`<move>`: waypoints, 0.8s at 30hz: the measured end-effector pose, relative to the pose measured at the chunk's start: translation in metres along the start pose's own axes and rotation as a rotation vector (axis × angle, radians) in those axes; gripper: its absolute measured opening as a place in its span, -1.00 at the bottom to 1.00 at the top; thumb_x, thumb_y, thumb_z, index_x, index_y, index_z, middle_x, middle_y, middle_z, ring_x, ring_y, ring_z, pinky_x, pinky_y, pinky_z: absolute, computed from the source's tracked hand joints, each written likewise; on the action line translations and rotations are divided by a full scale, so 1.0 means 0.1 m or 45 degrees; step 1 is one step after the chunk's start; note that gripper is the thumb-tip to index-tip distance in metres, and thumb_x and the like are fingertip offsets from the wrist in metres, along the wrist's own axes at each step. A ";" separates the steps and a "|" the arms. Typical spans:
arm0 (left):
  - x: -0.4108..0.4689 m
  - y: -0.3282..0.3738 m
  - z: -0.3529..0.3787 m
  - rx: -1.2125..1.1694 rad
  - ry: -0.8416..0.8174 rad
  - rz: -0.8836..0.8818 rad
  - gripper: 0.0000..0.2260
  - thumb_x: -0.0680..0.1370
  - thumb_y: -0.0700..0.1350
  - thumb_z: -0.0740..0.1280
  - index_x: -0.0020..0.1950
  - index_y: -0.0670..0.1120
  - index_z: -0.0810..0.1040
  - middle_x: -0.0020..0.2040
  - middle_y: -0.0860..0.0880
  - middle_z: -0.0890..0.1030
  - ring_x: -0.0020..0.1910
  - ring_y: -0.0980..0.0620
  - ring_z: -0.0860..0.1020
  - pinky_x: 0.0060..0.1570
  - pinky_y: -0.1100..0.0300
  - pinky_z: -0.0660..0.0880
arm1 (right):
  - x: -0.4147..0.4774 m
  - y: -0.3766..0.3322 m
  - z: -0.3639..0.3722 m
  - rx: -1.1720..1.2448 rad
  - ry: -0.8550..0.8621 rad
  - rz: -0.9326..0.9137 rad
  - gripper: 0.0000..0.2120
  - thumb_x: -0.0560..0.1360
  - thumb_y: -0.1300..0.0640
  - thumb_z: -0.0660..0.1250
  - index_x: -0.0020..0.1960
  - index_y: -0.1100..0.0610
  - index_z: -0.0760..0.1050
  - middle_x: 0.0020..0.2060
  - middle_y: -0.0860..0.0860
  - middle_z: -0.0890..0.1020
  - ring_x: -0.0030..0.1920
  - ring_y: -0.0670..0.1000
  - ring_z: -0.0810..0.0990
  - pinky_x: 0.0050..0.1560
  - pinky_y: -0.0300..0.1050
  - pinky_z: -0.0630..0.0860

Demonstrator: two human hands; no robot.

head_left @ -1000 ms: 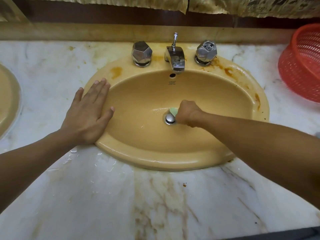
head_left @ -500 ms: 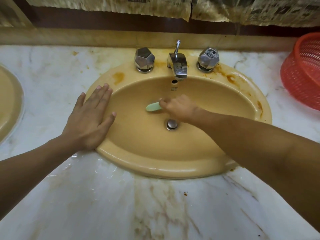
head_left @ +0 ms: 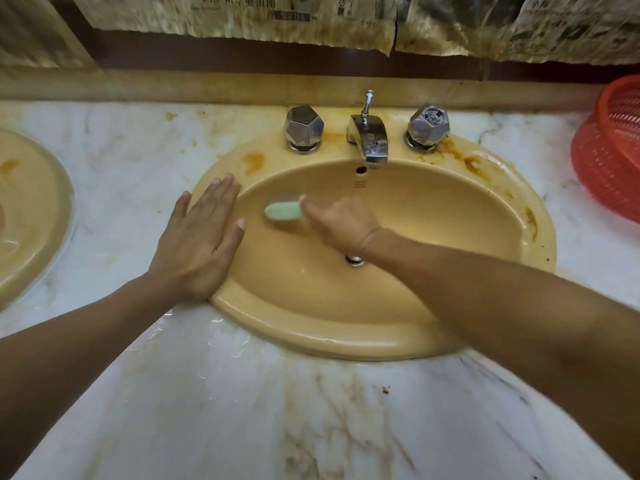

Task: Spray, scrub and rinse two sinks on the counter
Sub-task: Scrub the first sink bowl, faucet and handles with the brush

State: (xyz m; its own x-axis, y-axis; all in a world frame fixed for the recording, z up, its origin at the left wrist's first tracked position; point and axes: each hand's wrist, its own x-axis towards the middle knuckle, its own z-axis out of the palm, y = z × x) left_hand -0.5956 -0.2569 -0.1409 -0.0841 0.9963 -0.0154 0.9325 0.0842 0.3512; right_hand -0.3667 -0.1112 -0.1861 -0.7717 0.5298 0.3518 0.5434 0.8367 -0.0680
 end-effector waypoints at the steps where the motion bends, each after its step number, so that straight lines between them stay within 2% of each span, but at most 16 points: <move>1: 0.00 0.00 0.00 -0.010 0.004 -0.010 -0.36 0.65 0.24 -0.18 0.70 0.02 -0.03 0.69 0.11 -0.02 0.63 0.25 -0.14 0.61 0.08 -0.22 | -0.06 -0.17 0.11 0.096 -0.094 0.034 -0.67 0.56 0.10 0.33 0.22 0.28 0.60 -0.25 0.19 0.66 -0.46 0.23 0.58 -0.47 -0.14 0.30; 3: 0.00 -0.01 0.00 -0.007 0.007 -0.012 -0.37 0.66 0.24 -0.19 0.70 0.02 -0.04 0.69 0.11 -0.02 0.63 0.25 -0.14 0.61 0.09 -0.23 | -0.17 -0.33 0.22 0.312 -0.243 0.160 -0.71 0.58 0.11 0.36 0.20 0.28 0.57 -0.12 0.22 0.67 -0.27 0.29 0.62 -0.35 0.01 0.51; 6: 0.00 -0.02 0.01 0.014 0.002 0.009 -0.36 0.66 0.25 -0.21 0.70 0.03 -0.03 0.69 0.12 -0.05 0.63 0.25 -0.15 0.62 0.05 -0.21 | -0.10 -0.34 0.16 0.523 -0.253 0.304 -0.75 0.59 0.06 0.37 0.15 0.21 0.58 -0.07 0.17 0.69 -0.14 0.26 0.64 -0.17 0.10 0.57; 8: -0.01 -0.02 0.02 -0.031 0.024 0.010 -0.37 0.66 0.25 -0.18 0.70 0.03 -0.01 0.69 0.12 0.00 0.64 0.23 -0.11 0.62 0.02 -0.18 | 0.06 -0.43 0.03 0.644 -0.108 0.315 -0.75 0.56 0.08 0.42 0.17 0.20 0.62 -0.03 0.16 0.72 -0.11 0.23 0.66 -0.11 0.03 0.58; 10: -0.01 -0.01 0.01 -0.113 0.059 -0.008 -0.38 0.67 0.24 -0.12 0.69 0.01 0.03 0.68 0.10 0.08 0.64 0.21 -0.04 0.62 0.00 -0.13 | 0.11 -0.62 -0.07 0.711 -0.046 0.258 -0.76 0.53 0.13 0.43 0.14 0.22 0.63 -0.07 0.17 0.72 -0.14 0.21 0.66 -0.13 -0.03 0.53; 13: -0.02 -0.01 0.02 -0.102 0.059 0.004 -0.39 0.67 0.26 -0.13 0.68 0.03 0.06 0.68 0.10 0.08 0.64 0.22 -0.04 0.62 0.00 -0.12 | -0.11 -0.77 -0.12 0.766 -0.321 0.163 -0.76 0.55 0.04 0.35 0.06 0.21 0.60 -0.21 0.17 0.68 -0.22 0.23 0.62 -0.23 0.02 0.51; 16: -0.02 -0.02 0.01 -0.043 0.020 0.018 -0.37 0.66 0.28 -0.15 0.69 0.04 0.02 0.69 0.11 0.01 0.64 0.23 -0.09 0.63 -0.01 -0.15 | -0.37 -0.54 -0.29 0.593 -0.778 0.179 -0.79 0.60 0.01 0.33 0.08 0.15 0.57 -0.20 0.12 0.59 -0.10 0.22 0.59 -0.17 0.04 0.50; 19: -0.01 0.00 -0.01 0.045 -0.029 0.023 -0.34 0.64 0.30 -0.16 0.70 0.03 -0.04 0.69 0.10 -0.06 0.64 0.21 -0.14 0.62 0.00 -0.19 | -0.68 -0.17 -0.61 0.326 -1.176 0.219 -0.79 0.59 0.01 0.33 0.14 0.11 0.57 -0.08 0.09 0.50 -0.06 0.15 0.53 -0.15 -0.03 0.46; 22: -0.01 0.02 -0.02 0.129 -0.064 0.005 -0.30 0.62 0.32 -0.19 0.70 0.02 -0.10 0.69 0.08 -0.10 0.64 0.19 -0.18 0.62 -0.01 -0.20 | -1.02 0.34 -1.09 -0.036 -1.393 0.327 -0.79 0.59 0.03 0.29 0.15 0.10 0.55 0.13 0.11 0.53 0.00 0.10 0.55 -0.11 -0.05 0.46; 24: -0.01 0.08 -0.01 0.136 -0.058 -0.030 -0.28 0.61 0.32 -0.21 0.70 -0.01 -0.09 0.70 0.06 -0.09 0.65 0.16 -0.17 0.62 0.01 -0.20 | -1.14 0.71 -1.49 -0.278 -1.374 0.437 -0.77 0.59 0.05 0.27 0.21 0.09 0.52 0.18 0.10 0.53 0.09 0.12 0.59 -0.09 -0.08 0.45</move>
State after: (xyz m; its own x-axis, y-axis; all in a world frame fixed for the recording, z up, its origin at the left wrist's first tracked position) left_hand -0.5889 -0.2575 -0.1372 -0.0926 0.9935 -0.0659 0.9629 0.1062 0.2482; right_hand -0.1912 -0.1327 -0.0920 -0.3959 0.6560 -0.6425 0.7438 0.6395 0.1946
